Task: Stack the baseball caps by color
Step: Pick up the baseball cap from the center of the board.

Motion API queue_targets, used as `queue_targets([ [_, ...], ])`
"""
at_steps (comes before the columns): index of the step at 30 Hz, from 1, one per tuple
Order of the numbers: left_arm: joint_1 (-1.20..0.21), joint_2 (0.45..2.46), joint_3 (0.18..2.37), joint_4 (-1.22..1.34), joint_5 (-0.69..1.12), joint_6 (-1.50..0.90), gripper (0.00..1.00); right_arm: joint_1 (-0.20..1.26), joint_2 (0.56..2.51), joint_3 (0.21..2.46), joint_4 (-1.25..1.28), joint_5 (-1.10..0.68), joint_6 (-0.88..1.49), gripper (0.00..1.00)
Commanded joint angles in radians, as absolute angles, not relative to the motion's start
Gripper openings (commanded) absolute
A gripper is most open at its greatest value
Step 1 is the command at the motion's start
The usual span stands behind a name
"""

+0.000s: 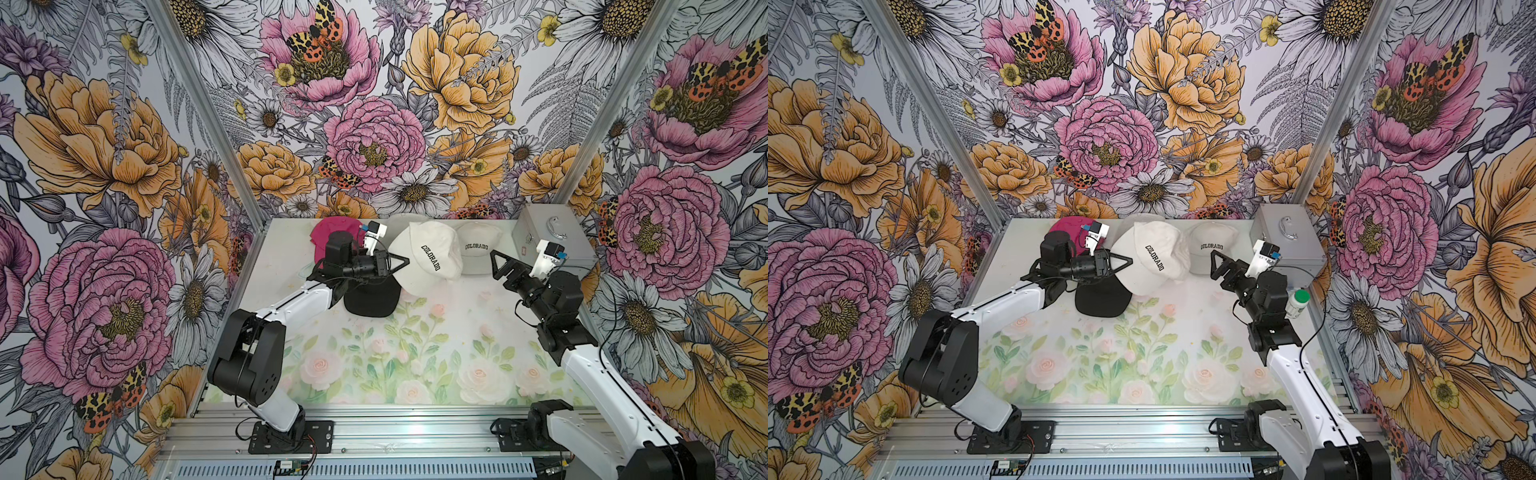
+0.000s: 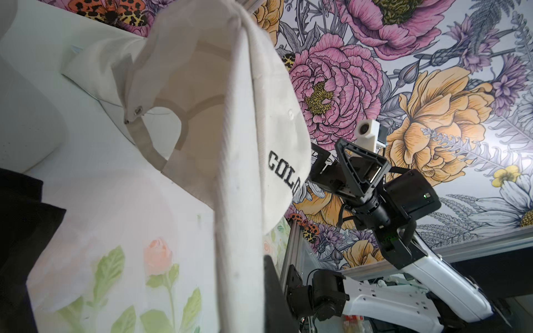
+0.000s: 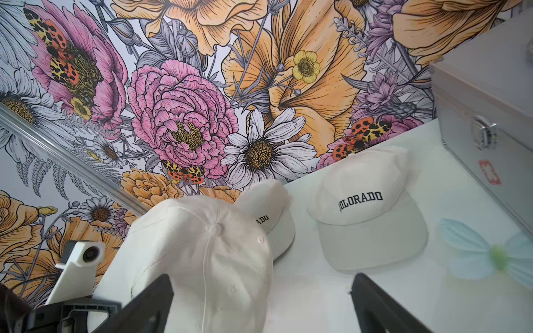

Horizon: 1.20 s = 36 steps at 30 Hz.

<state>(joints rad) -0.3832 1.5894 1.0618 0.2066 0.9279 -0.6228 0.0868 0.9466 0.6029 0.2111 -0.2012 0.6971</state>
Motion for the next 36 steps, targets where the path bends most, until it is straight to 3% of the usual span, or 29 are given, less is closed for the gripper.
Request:
queue_targets([
  [1,-0.39,1.529,1.142,-0.079,1.045,-0.367,0.0,0.078,0.961,0.586,0.215,-0.155,0.708,0.99],
  [8,-0.393,1.509,1.235,-0.2,1.109,-0.3,0.0,0.072,0.908,0.583,0.299,-0.347,0.671,0.99],
  [12,-0.399,1.488,1.262,-0.199,1.147,-0.309,0.0,0.074,0.85,0.558,0.33,-0.509,0.599,0.93],
  [27,-0.493,1.454,1.311,-0.209,1.194,-0.308,0.0,0.115,0.81,0.566,0.405,-0.721,0.458,0.79],
  [33,-0.503,1.445,1.305,-0.211,1.231,-0.282,0.0,0.138,0.833,0.598,0.408,-0.769,0.428,0.6],
  [36,-0.497,1.442,1.3,-0.211,1.243,-0.279,0.0,0.144,0.832,0.617,0.408,-0.808,0.419,0.43],
])
